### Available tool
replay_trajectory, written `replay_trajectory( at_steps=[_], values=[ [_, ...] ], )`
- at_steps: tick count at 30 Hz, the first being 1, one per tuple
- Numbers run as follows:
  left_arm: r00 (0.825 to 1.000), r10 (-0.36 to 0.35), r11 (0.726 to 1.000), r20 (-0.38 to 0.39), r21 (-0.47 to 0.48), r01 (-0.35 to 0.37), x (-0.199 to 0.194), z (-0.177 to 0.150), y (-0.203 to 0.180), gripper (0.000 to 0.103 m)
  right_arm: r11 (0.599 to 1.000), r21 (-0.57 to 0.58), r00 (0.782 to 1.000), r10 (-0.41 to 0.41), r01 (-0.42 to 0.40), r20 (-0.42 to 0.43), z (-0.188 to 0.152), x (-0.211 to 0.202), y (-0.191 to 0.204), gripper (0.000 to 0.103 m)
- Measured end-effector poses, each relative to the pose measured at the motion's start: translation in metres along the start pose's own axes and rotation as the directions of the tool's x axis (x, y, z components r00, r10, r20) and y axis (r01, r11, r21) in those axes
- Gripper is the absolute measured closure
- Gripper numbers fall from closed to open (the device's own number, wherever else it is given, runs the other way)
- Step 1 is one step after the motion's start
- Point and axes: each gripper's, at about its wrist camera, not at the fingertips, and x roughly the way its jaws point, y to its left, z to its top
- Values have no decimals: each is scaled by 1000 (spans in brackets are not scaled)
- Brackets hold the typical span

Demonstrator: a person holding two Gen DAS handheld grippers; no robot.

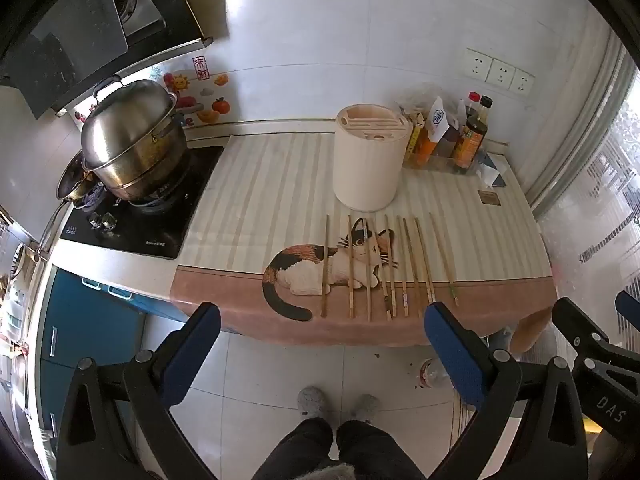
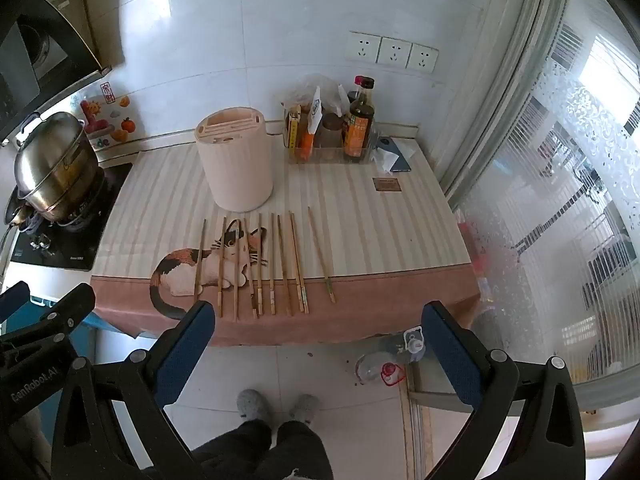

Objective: Organize utensils

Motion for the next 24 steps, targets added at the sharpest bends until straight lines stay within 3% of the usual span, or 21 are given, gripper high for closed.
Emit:
replay_trajectory(
  at_steps=[24],
  values=[
    [1000,12,1000,10,15,-12,-8,0,5,0,1000,-6,1000,-3,3,-1,0,0,5,0]
  ],
)
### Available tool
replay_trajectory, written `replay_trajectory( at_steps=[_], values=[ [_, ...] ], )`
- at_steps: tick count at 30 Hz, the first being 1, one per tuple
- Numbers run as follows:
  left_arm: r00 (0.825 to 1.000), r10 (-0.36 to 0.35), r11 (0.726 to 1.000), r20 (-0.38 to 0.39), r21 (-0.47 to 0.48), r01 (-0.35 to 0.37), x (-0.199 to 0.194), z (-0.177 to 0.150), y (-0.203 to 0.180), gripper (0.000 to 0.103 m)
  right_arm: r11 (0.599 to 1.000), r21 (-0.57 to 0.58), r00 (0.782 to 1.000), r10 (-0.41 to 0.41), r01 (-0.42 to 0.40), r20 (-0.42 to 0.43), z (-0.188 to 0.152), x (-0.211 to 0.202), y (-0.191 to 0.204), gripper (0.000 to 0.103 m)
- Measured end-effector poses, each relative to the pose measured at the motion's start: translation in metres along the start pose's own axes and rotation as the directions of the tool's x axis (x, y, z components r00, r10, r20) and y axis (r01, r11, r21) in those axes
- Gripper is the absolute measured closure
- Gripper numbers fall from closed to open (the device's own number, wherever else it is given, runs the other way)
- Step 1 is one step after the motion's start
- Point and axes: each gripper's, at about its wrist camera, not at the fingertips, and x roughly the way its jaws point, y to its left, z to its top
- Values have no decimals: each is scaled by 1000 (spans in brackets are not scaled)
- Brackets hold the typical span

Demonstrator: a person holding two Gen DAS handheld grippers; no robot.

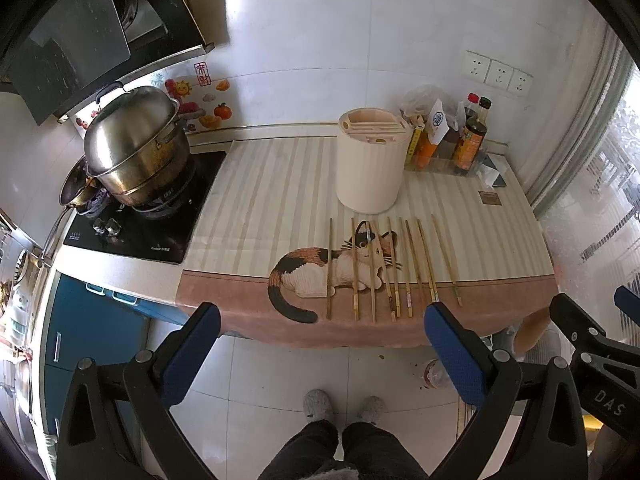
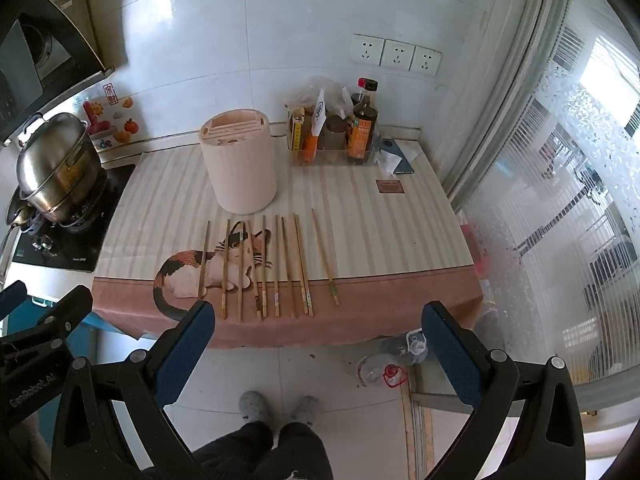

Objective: Organize utensils

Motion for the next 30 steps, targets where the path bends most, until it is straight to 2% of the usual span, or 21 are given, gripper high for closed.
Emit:
replay_trajectory(
  at_steps=[30],
  values=[
    [1000,4,1000,22,4,-4,-17,-8,-4,0,1000,1,1000,-1,1,17,-8,-16,0,0]
  ],
)
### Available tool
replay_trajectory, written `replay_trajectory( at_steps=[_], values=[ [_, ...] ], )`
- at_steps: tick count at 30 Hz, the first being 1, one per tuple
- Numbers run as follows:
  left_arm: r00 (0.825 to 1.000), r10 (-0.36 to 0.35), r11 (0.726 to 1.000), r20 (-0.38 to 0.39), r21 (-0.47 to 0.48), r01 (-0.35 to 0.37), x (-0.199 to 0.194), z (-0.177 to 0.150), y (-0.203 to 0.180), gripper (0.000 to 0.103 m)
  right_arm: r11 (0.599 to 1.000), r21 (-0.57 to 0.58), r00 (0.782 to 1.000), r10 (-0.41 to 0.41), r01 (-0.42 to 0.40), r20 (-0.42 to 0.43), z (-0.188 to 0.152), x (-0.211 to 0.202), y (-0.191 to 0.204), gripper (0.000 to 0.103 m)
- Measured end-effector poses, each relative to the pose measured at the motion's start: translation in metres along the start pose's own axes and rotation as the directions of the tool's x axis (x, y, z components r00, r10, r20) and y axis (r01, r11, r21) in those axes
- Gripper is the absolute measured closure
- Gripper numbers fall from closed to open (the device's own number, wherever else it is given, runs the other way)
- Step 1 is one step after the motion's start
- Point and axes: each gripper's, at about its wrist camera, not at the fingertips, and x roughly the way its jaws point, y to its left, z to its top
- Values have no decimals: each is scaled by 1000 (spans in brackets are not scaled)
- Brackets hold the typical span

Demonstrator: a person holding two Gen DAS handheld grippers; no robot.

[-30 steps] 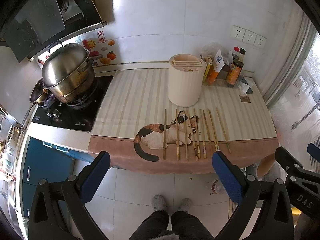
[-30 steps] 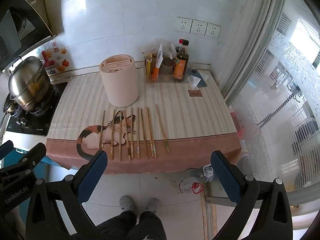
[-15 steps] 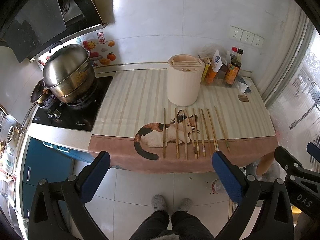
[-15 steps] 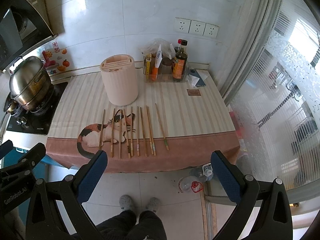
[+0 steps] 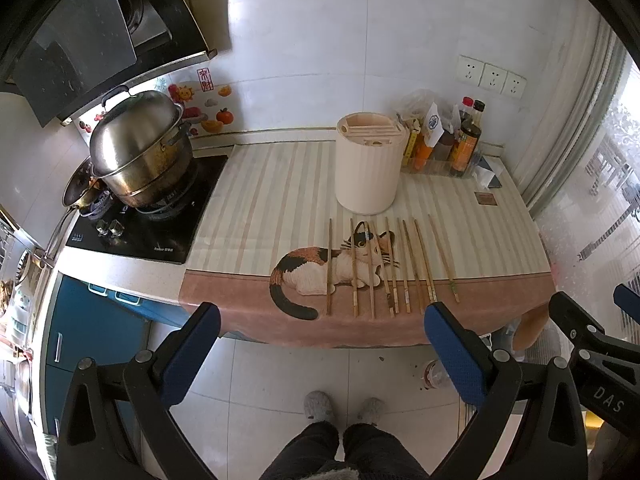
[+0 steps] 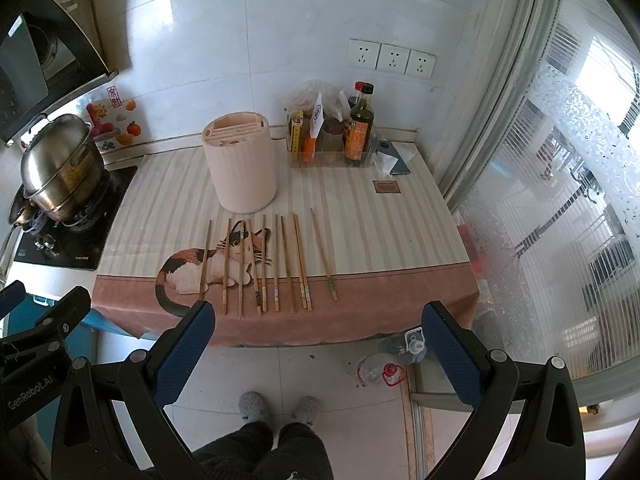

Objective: Organize utensils

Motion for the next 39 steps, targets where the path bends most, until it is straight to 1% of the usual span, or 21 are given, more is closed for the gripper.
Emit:
replay_trajectory(
  at_steps=[9,39],
  values=[
    [1000,-1,1000,4,-2,1,-3,0,-2,0,1000,6,1000,2,-2,9,0,-11,-6,0],
    [1000,-1,1000,11,-11,2,-7,-3,6,0,1000,-4,1000,3,-3,23,-1,-14,-1,0]
  ],
)
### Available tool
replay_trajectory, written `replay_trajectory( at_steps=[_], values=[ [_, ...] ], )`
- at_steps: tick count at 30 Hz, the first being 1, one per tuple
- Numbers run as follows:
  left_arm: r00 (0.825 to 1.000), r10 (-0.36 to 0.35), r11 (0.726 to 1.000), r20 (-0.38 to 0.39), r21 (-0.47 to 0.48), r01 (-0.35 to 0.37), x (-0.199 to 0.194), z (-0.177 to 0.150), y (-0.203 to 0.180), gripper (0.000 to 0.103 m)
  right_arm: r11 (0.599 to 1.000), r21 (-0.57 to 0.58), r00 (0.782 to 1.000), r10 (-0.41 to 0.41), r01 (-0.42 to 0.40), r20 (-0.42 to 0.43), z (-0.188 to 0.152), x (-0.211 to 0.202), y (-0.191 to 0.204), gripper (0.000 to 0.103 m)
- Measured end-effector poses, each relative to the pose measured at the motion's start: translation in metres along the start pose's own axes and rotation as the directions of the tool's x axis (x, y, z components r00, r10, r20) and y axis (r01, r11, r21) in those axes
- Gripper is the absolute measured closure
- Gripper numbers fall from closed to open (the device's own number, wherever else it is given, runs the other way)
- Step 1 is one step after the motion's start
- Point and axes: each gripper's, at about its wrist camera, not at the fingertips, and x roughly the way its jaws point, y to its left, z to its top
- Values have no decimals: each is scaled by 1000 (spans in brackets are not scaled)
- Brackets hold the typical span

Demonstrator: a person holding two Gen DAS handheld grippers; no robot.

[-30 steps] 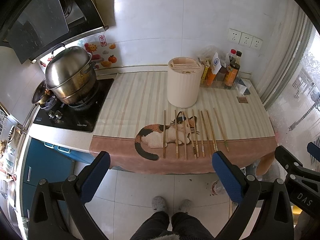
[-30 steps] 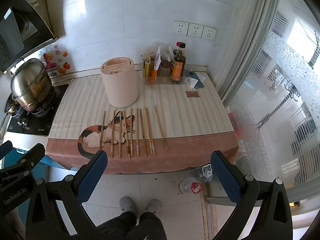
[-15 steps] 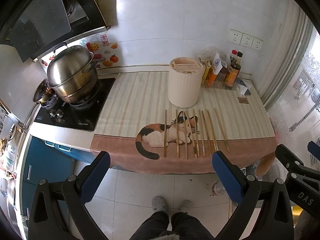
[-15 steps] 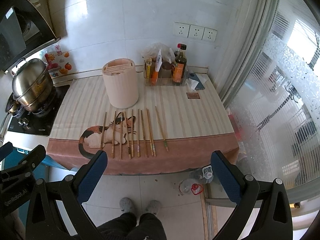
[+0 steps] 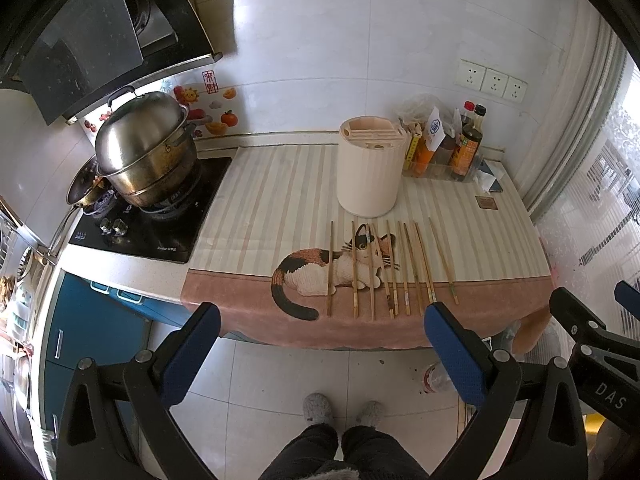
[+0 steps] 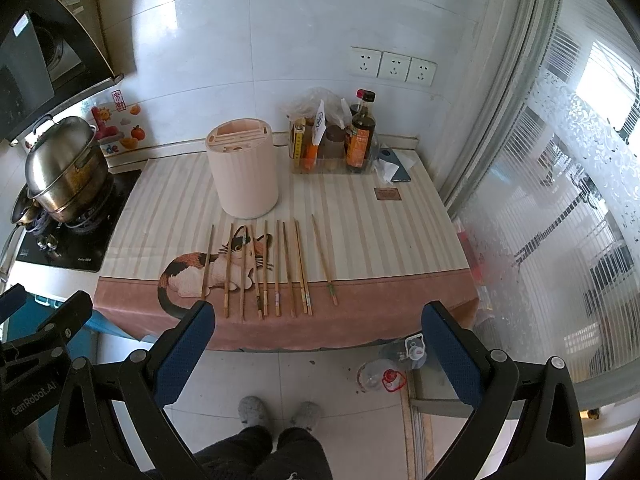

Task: Organize utensils
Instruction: 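Lower the left tool to one chopstick while the right tool lowers to another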

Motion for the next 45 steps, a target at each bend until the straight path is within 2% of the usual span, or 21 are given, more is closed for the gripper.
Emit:
replay_trajectory(
  at_steps=[6,10,12,15,18,22,26,31,33,34,36,38,41,45],
  values=[
    [1000,6,1000,7,-1,-6,6,8,-4,0,1000,5,1000,8,-8,7,6,4,-1,0],
    [997,5,1000,73,10,-6,25,16,-12,0,999,31,999,28,-29,23,13,19,-10,0],
    [994,39,999,103,20,-41,39,21,-14,0,997,58,998,50,-52,37,18,35,-16,0],
    [983,115,993,142,5,-117,66,29,-13,0,996,77,999,39,-42,30,20,68,-26,0],
    [971,197,980,135,-12,-197,103,37,-9,0,996,82,1000,22,-23,9,24,106,-31,0],
    [967,250,968,54,-38,-248,161,45,1,0,998,66,999,22,-19,-46,29,164,-35,3],
    [963,269,962,-29,-35,-270,216,49,10,0,998,47,992,35,-30,-124,29,224,-36,16],
    [963,217,975,-159,-21,-223,286,50,17,0,995,69,970,80,-66,-229,31,290,-34,31],
    [959,178,983,-222,-13,-185,317,49,16,1,995,75,958,86,-68,-273,31,314,-32,42],
    [954,156,987,-258,-5,-162,333,48,14,3,995,75,954,88,-69,-286,30,322,-30,44],
    [942,115,993,-315,16,-115,362,45,10,14,996,72,945,73,-52,-318,31,342,-27,51],
    [923,83,996,-374,42,-73,390,40,4,28,996,82,935,61,-35,-349,31,356,-26,52],
    [899,42,998,-437,53,-21,418,37,-2,34,995,97,918,39,-1,-395,33,375,-29,54],
    [882,21,996,-471,87,23,442,34,-11,39,993,107,894,5,48,-447,35,402,-33,54]
  ],
)
